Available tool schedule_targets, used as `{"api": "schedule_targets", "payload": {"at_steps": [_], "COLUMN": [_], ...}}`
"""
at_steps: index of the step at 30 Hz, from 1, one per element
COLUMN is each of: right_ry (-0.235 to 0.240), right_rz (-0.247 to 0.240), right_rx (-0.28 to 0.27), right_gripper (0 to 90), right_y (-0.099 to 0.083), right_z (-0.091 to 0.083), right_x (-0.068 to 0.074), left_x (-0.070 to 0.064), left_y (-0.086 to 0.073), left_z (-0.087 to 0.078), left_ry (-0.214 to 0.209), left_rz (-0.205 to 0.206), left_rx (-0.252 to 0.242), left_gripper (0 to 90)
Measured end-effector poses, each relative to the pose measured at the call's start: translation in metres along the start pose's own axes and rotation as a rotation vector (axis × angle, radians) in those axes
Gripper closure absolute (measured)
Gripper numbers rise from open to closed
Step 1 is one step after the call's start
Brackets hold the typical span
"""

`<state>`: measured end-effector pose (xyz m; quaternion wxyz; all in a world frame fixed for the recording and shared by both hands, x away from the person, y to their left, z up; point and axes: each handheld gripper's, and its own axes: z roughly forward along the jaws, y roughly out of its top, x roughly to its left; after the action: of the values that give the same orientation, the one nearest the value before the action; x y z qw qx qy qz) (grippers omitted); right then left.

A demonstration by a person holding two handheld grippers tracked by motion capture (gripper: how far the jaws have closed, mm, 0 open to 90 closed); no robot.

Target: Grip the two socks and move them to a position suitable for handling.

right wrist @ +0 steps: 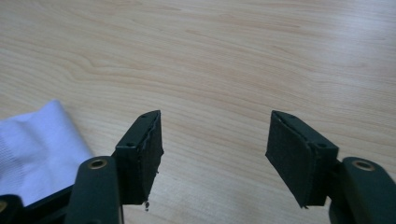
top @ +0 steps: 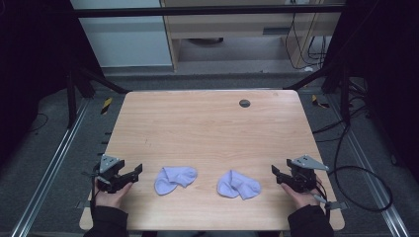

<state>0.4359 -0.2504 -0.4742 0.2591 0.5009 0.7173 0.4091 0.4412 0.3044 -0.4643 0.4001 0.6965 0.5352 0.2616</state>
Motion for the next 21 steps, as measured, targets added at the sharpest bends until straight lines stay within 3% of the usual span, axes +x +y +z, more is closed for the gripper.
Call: {"api": "schedule_targets", "payload": {"at_steps": [6, 21], "right_ry": [0.046, 0.149], "right_rz": [-0.007, -0.074], "right_rx": [0.006, 0.018], "right_gripper": [38.6, 44.5], "right_y": [0.002, 0.014], "right_z": [-0.005, -0.009], "right_x": [0.007, 0.04], "left_x": [-0.018, -0.081], "left_y": [0.003, 0.008], "left_z": [-0.005, -0.001], "left_ry": [-0.019, -0.162], "left_rz": [0.01, 0.101], "left_rx": [0.0, 0.016], "left_gripper": [27.8, 29.6]}}
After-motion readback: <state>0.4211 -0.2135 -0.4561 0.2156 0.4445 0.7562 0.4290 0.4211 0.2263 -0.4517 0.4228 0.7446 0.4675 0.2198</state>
